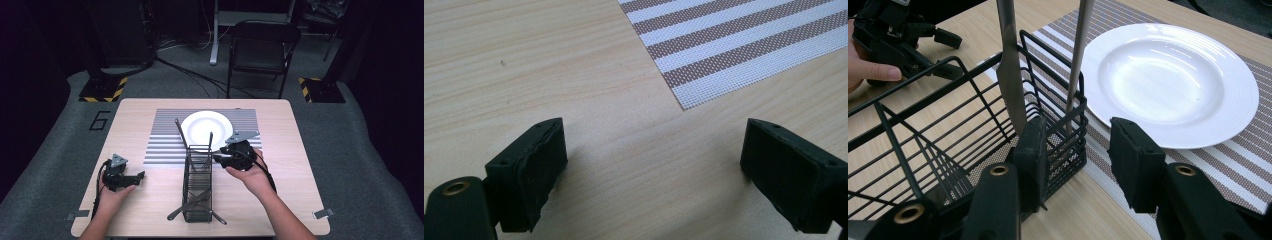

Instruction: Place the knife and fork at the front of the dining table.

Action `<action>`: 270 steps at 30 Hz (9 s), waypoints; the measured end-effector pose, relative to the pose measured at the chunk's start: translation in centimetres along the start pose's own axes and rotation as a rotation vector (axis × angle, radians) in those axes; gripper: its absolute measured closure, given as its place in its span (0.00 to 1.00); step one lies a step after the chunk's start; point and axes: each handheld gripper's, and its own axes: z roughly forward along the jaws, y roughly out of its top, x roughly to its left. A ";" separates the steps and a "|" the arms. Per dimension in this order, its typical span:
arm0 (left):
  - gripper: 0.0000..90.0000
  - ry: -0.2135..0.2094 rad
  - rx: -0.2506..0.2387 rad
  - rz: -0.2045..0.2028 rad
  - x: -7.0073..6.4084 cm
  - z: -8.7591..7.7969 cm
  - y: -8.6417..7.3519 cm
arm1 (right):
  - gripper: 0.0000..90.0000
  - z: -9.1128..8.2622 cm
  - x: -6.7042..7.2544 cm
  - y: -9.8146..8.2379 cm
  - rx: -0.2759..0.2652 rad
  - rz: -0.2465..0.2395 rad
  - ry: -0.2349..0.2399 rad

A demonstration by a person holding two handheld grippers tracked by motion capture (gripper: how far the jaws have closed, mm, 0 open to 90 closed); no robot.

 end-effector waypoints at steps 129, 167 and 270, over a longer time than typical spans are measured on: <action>0.12 -0.009 0.001 0.009 -0.1 0.0 0.0 | 0.97 -3.6 2.6 8.4 0.037 -0.122 0.110; 0.12 -0.009 0.001 0.009 -0.1 0.0 0.0 | 0.97 -4.6 -4.1 5.1 0.061 -0.039 -0.084; 0.12 -0.013 0.001 0.012 -0.1 0.0 0.0 | 0.97 8.3 -15.6 -4.0 0.026 0.673 -0.241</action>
